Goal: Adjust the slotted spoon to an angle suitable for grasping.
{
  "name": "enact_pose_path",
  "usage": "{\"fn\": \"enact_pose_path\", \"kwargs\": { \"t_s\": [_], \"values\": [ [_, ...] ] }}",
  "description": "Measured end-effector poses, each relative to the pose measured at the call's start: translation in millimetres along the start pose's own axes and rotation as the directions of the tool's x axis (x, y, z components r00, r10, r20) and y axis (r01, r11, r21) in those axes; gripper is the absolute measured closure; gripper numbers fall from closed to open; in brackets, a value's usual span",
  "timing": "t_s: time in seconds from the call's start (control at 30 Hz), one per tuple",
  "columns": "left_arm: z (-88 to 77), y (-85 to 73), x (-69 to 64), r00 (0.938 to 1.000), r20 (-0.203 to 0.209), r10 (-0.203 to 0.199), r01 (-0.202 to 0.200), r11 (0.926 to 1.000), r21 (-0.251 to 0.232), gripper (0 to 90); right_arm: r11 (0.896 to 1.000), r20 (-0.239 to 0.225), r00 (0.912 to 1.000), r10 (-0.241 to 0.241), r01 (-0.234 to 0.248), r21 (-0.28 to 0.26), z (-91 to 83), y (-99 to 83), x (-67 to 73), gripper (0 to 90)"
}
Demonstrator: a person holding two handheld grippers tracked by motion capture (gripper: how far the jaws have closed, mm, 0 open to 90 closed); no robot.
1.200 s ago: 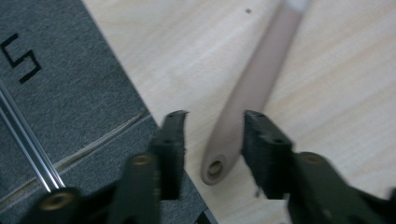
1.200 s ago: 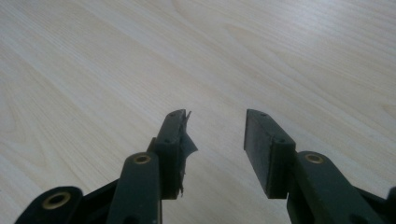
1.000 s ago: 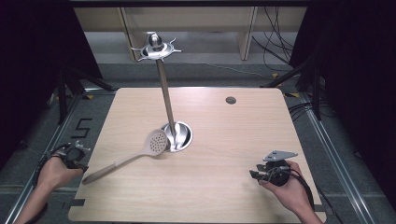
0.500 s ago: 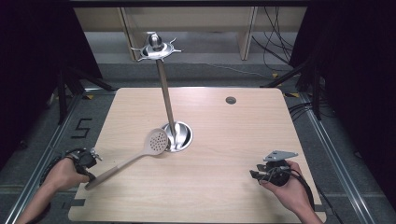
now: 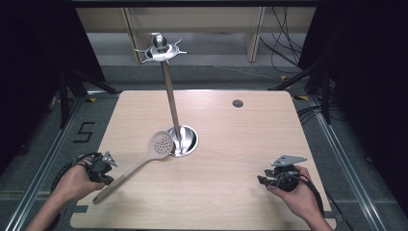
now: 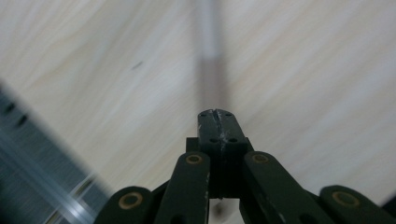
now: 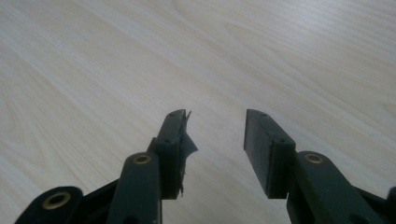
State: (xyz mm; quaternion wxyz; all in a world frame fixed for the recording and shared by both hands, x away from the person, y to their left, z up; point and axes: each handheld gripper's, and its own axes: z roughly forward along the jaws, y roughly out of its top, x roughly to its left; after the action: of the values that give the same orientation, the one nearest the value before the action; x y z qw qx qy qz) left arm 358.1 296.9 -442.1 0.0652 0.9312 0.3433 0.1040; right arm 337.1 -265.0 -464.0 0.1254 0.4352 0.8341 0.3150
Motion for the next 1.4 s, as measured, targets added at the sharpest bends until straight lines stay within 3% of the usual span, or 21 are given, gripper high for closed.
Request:
{"fn": "enact_pose_path", "kwargs": {
  "t_s": [0.1, 0.13, 0.2, 0.3, 0.33, 0.4, 0.47, 0.5, 0.57, 0.63, 0.8, 0.83, 0.9, 0.93, 0.97, 1.03, 1.07, 1.17, 1.3, 1.37, 1.4],
  "values": [
    [22.7, -5.5, 12.0, 0.9991, -0.041, -0.007, 0.011, 0.9954, 0.096, 89.7, 1.0, -0.002, 1.0, 0.007, -0.007, -0.007, -0.3, 0.4, 2.1, 59.7],
    [31.5, -8.0, 14.2, 0.999, -0.041, -0.018, 0.023, 0.993, 0.116, 89.7, 0.999, -0.005, 0.9999, 0.016, -0.016, -0.041, 2.4, -0.6, 2.7, 59.7],
    [42.2, -10.9, 15.0, 0.9989, -0.032, -0.034, 0.038, 0.9901, 0.135, 89.7, 1.0, -0.002, 1.0, 0.004, -0.004, 0.0, -1.0, 0.3, 1.2, 59.7],
    [45.5, -10.9, 11.3, 0.9999, 0.003, -0.016, 0.015, 0.9895, 0.144, 89.7, 1.0, 0.002, 1.0, -0.006, 0.006, -0.005, -0.3, -0.3, -0.6, 59.7],
    [42.2, -9.1, 10.9, 0.9994, 0.035, 0.006, -0.012, 0.9851, 0.171, 89.7, 1.0, 0.002, 0.9999, -0.016, 0.016, -0.009, 0.5, -0.4, -1.6, 59.6],
    [40.7, -7.2, 7.2, 0.9958, 0.089, 0.019, -0.034, 0.9859, 0.164, 89.7, 1.0, 0.001, 1.0, -0.01, 0.01, -0.003, 0.5, -0.4, -0.8, 59.6],
    [40.4, -3.6, -1.7, 0.9866, 0.16, 0.034, -0.055, 0.9896, 0.133, 89.7, 1.0, 0.0, 0.9999, -0.01, 0.01, -0.005, -0.5, -0.1, 0.0, 59.7],
    [39.9, 0.5, -7.8, 0.9775, 0.204, 0.053, -0.082, 0.9874, 0.136, 89.7, 1.0, 0.0, 1.0, -0.009, 0.009, -0.005, -0.8, 0.0, 0.2, 59.7],
    [40.2, 9.2, -25.2, 0.9644, 0.25, 0.085, -0.108, 0.9911, 0.078, 89.7, 1.0, -0.001, 1.0, 0.008, -0.008, 0.0, -0.8, 0.3, 1.0, 59.7],
    [40.3, 22.3, -42.9, 0.9497, 0.282, 0.136, -0.153, 0.9876, 0.036, 89.7, 1.0, -0.001, 1.0, 0.007, -0.007, 0.0, -0.8, 0.4, 1.1, 59.7],
    [40.8, 61.5, -79.9, 0.9301, 0.268, 0.251, -0.254, 0.9669, -0.022, 89.7, 1.0, 0.001, 0.9998, -0.019, 0.019, -0.004, -0.7, -0.4, -0.8, 59.7],
    [38.8, 70.5, -84.1, 0.9212, 0.272, 0.278, -0.286, 0.9583, -0.013, 89.7, 1.0, 0.002, 0.9999, -0.016, 0.016, -0.012, -0.5, -0.5, -0.8, 59.7],
    [38.6, 85.1, -92.9, 0.9147, 0.271, 0.3, -0.303, 0.9524, -0.03, 89.7, 0.999, 0.006, 0.9999, -0.014, 0.014, -0.038, 1.2, -1.4, -0.9, 59.7],
    [40.9, 90.7, -100.1, 0.9239, 0.269, 0.272, -0.265, 0.9622, -0.062, 89.7, 0.999, 0.006, 0.9999, -0.014, 0.014, -0.038, 1.2, -1.4, -0.9, 59.7],
    [41.9, 99.1, -104.7, 0.9215, 0.265, 0.284, -0.276, 0.9587, -0.07, 89.7, 0.999, 0.005, 0.9999, -0.015, 0.015, -0.044, 2.2, -1.6, -1.2, 59.8],
    [42.8, 111.5, -107.8, 0.9053, 0.254, 0.34, -0.336, 0.9398, -0.06, 89.7, 0.999, 0.005, 0.9999, -0.016, 0.016, -0.044, 2.2, -1.6, -1.1, 59.8],
    [43.8, 116.8, -110.8, 0.9022, 0.245, 0.355, -0.348, 0.9348, -0.07, 89.7, 1.0, 0.001, 0.9998, -0.018, 0.018, -0.025, 0.3, -1.0, -1.2, 59.8],
    [44.8, 127.6, -116.8, 0.9065, 0.237, 0.349, -0.336, 0.9371, -0.093, 89.6, 1.0, -0.001, 1.0, 0.009, -0.009, -0.009, -2.0, -1.1, -0.1, 59.7],
    [40.2, 131.1, -119.9, 0.908, 0.206, 0.365, -0.329, 0.9253, -0.188, 89.1, 1.0, 0.003, 1.0, 0.0, 0.0, -0.02, -1.5, -2.4, -2.6, 59.7],
    [31.4, 128.6, -119.4, 0.9009, 0.171, 0.399, -0.349, 0.9001, -0.261, 82.6, 1.0, 0.008, 1.0, 0.0, 0.0, -0.021, -2.0, -3.1, -4.8, 59.7],
    [27.5, 127.7, -117.7, 0.8886, 0.161, 0.429, -0.378, 0.8846, -0.273, 73.1, 0.998, 0.014, 0.9997, 0.022, -0.021, -0.067, 0.4, -5.2, -6.2, 59.7]
  ]
}}
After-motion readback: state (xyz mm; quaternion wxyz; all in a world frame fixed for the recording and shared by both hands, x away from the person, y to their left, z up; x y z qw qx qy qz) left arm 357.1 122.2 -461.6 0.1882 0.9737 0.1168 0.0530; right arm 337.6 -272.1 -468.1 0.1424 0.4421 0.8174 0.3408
